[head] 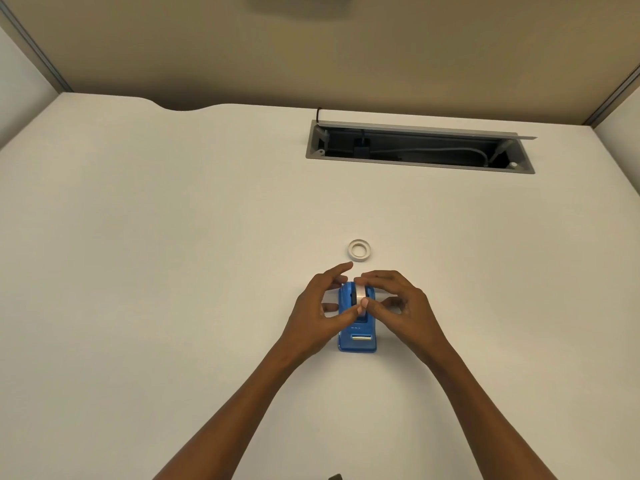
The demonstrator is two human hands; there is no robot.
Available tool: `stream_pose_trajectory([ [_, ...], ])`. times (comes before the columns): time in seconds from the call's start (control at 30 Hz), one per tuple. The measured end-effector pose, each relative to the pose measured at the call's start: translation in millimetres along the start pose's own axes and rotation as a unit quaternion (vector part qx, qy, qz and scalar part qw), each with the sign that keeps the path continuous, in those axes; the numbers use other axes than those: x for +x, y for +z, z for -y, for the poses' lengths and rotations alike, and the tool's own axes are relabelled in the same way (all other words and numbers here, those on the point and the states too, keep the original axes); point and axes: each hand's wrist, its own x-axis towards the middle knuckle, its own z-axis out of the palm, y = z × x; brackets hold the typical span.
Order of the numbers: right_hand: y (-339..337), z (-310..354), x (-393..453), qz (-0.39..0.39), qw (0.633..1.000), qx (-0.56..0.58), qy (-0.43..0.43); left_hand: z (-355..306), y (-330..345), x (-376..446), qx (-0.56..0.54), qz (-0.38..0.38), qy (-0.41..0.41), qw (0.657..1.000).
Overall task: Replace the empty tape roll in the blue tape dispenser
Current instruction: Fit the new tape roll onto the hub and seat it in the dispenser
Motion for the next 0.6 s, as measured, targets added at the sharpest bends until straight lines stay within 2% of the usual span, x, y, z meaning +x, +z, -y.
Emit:
stream_pose_trajectory([
  [0.3, 8.3, 7.8, 7.7, -0.029, 0.989, 0.099, 0.103, 4.0, -0.5, -1.9, 0.016, 0.014, 0.03, 0.999],
  [0.6, 16.7, 8.7, 12.8, -0.067, 0.979, 0.121, 0.152, 6.4, -1.2, -1.7, 0.012, 0.005, 0.025, 1.0],
])
